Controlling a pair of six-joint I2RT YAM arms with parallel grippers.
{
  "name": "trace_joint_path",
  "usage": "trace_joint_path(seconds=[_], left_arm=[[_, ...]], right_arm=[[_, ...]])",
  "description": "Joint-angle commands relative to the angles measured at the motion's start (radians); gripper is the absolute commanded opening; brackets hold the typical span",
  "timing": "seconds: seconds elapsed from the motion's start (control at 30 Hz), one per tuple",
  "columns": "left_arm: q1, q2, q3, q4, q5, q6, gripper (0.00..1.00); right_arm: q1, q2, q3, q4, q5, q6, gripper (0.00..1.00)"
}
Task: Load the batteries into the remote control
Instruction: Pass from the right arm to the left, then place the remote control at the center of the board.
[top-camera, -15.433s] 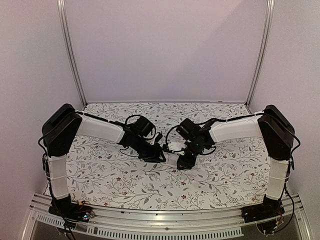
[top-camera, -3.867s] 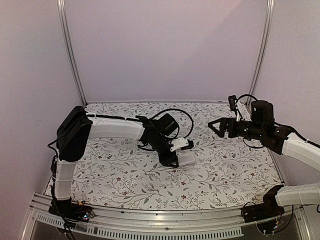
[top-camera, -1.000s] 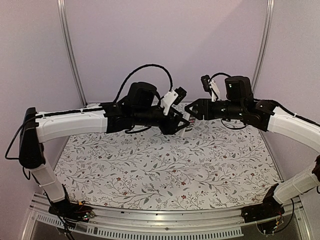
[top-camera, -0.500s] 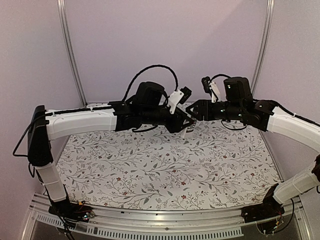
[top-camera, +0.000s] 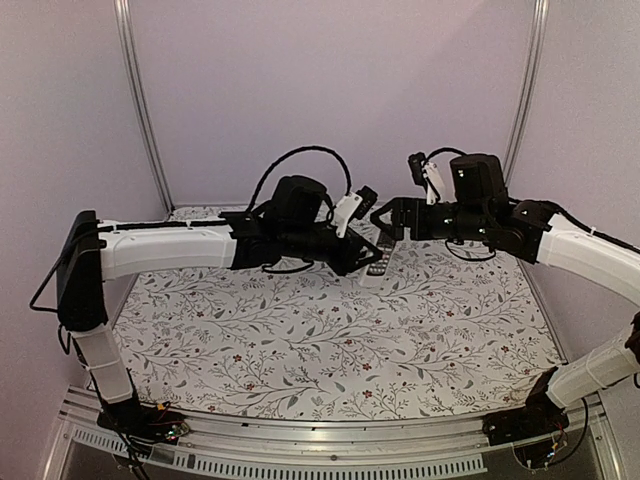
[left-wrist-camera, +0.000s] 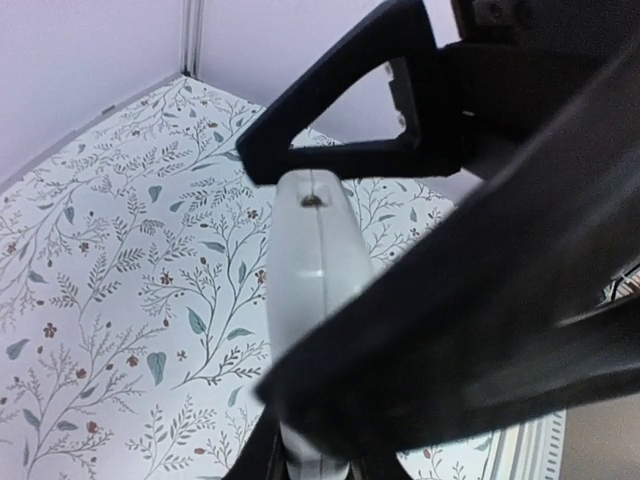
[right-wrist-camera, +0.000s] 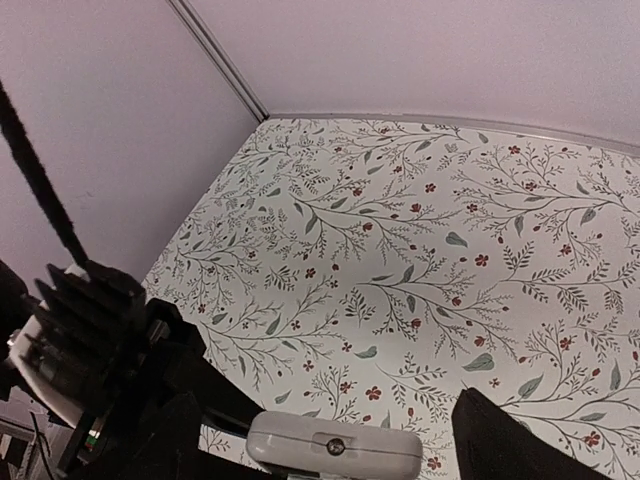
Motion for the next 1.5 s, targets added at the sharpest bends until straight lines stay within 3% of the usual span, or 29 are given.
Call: trace_joint_path(seconds=[0.0, 0.4, 0.73, 1.07, 1.47], left_arm=[[0.056, -0.03, -0.082, 0.074, 0.101, -0.132, 0.0], [0.194, -0.007, -0.405, 0.39, 0.295, -0.516, 0.0], [0.249, 0.135, -0.439, 0.475, 0.349, -0.652, 0.01], [0.274, 0.224, -0.425, 0.434, 0.358, -0.661, 0.07], [0.294, 0.27, -0.381, 0.286, 0.33, -0.625, 0.28]], right_arm=[[-0.01, -0.058, -0.017, 0.005, 0.025, 0.012, 0.98], [-0.078, -0.125, -0.122, 0.002, -0.025, 0.027, 0.99], [-0.081, -0.085, -0.155, 0.003, -0.065, 0.034, 0.99], [-0.08, -0.05, -0.157, 0.003, -0.075, 0.033, 0.99], [-0.081, -0.039, -0.157, 0.003, -0.071, 0.036, 0.99]])
